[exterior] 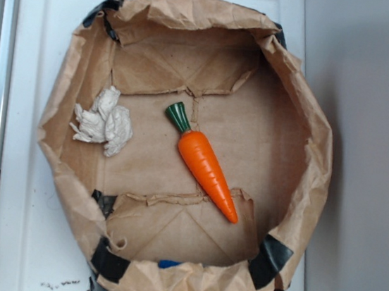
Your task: Grab the carrot.
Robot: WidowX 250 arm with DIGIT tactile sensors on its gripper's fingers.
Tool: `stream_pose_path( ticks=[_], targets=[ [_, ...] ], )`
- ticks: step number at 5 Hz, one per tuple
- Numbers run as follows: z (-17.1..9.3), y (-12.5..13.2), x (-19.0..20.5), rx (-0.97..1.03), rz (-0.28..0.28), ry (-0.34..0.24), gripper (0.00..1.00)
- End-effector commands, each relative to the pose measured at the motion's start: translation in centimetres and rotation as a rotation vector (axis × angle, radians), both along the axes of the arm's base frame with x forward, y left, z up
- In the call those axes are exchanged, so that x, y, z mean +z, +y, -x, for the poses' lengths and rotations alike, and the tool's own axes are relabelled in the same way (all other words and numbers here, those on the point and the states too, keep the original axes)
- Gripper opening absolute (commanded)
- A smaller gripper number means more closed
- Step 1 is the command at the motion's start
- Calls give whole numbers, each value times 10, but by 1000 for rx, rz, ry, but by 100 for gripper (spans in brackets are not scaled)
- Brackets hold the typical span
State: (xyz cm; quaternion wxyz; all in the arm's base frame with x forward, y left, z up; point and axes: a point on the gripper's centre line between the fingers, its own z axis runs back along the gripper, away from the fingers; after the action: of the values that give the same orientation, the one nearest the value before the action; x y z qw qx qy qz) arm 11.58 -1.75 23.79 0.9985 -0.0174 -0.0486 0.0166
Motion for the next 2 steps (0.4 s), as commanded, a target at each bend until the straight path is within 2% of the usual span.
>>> stream_pose_path(
  ticks=[1,2],
  targets=[
    [0,0,0,0,0,0,100],
    [-50,50,1,20,4,-16,100]
  ],
)
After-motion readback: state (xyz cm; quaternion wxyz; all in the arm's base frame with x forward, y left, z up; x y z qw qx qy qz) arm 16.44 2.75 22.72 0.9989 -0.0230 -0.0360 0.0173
